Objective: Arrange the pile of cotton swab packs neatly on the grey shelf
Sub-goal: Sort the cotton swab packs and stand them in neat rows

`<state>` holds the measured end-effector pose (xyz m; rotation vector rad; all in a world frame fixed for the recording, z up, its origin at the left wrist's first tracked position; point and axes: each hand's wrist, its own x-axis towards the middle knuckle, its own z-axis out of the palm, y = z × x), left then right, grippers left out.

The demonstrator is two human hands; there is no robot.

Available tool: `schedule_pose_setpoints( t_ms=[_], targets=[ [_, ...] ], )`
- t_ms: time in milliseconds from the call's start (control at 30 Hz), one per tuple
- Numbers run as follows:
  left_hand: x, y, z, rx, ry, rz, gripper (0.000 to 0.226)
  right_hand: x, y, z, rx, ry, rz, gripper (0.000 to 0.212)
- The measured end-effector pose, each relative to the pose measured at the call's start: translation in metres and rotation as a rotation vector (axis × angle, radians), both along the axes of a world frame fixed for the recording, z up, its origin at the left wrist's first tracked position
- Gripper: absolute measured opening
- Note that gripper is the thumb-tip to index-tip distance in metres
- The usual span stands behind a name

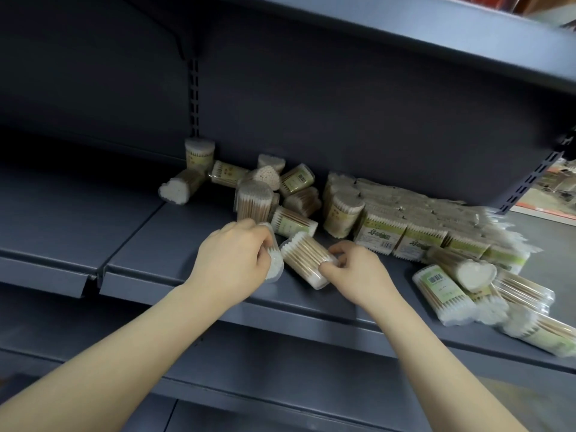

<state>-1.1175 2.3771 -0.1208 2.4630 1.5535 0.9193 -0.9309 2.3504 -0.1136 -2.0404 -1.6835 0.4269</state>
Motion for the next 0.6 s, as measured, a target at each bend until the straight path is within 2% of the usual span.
schedule_pose_setpoints(
  t_ms=[300,500,600],
  targets=[
    [0.030,0.002,0.003,-0.021,0.030,-0.071,0.026,0.041,-0.010,0.010,0.069,0.027,-0.014,0.029],
    [0.052,0.010,0.004,-0.048,0.165,-0.077,0.033,0.069,-0.014,0.011,0.156,0.192,0.027,0.024],
    [0.063,0.010,0.009,-0.040,0.193,-0.105,0.045,0.078,-0.016,0.013,0.217,0.259,0.070,0.022]
  ],
)
